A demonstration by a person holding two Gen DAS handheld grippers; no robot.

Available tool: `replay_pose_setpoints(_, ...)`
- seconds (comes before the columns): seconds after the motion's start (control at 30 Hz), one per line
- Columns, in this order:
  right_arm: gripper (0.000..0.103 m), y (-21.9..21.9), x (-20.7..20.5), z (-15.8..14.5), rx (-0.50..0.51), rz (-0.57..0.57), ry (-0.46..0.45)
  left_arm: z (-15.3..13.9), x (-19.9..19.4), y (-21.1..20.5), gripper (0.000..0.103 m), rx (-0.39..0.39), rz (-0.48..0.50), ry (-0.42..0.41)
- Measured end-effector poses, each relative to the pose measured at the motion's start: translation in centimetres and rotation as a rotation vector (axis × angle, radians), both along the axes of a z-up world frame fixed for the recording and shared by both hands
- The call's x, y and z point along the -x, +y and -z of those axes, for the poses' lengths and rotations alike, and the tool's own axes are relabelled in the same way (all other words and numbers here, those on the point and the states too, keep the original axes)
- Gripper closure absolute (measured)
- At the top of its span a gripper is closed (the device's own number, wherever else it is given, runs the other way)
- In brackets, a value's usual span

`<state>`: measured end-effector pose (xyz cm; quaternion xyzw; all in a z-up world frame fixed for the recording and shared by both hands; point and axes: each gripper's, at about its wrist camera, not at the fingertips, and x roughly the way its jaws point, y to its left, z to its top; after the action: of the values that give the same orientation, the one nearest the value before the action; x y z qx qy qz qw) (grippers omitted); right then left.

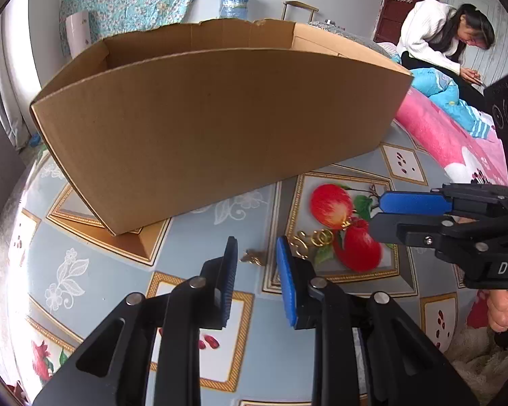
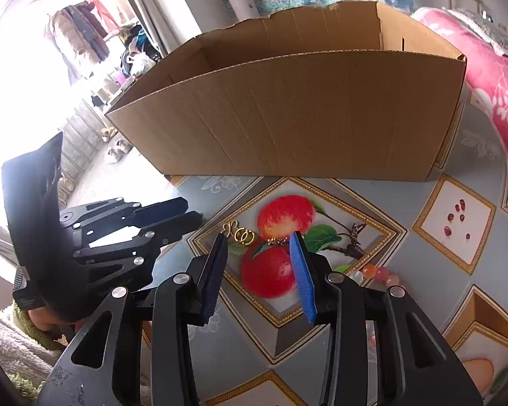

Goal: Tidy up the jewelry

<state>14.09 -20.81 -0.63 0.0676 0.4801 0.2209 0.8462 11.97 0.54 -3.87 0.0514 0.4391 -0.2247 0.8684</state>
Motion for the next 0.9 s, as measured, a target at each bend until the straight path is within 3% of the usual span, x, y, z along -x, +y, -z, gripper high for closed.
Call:
replay_pose_setpoints(0.33, 0.066, -0.5, -0.2, 0.4, -0.006, 0.021, 0.004, 0.6, -0.4, -0.5, 0.08, -0.096, 0.159, 0.001)
replay_pose_setpoints(0.43, 0.066, -0.5, -0.1, 0.4, -0.012, 0.029, 0.002, 0.5, -0.2, -1.2, 0.084, -0.151, 0.187, -0.015)
replay_pose_setpoints(0.57, 0.066, -0.6, 0.4, 0.2, -0.013, 0.04, -0.015, 0.5, -0.1, -1.7, 0.091, -0.17, 0.222, -0.016)
replay_pose_setpoints(0.9, 0.066, -1.2, 2.4, -0.1, 0.006, 0.062, -0.031, 0.5, 1.3, -1.2, 0.091, -0.166, 0.15, 0.004)
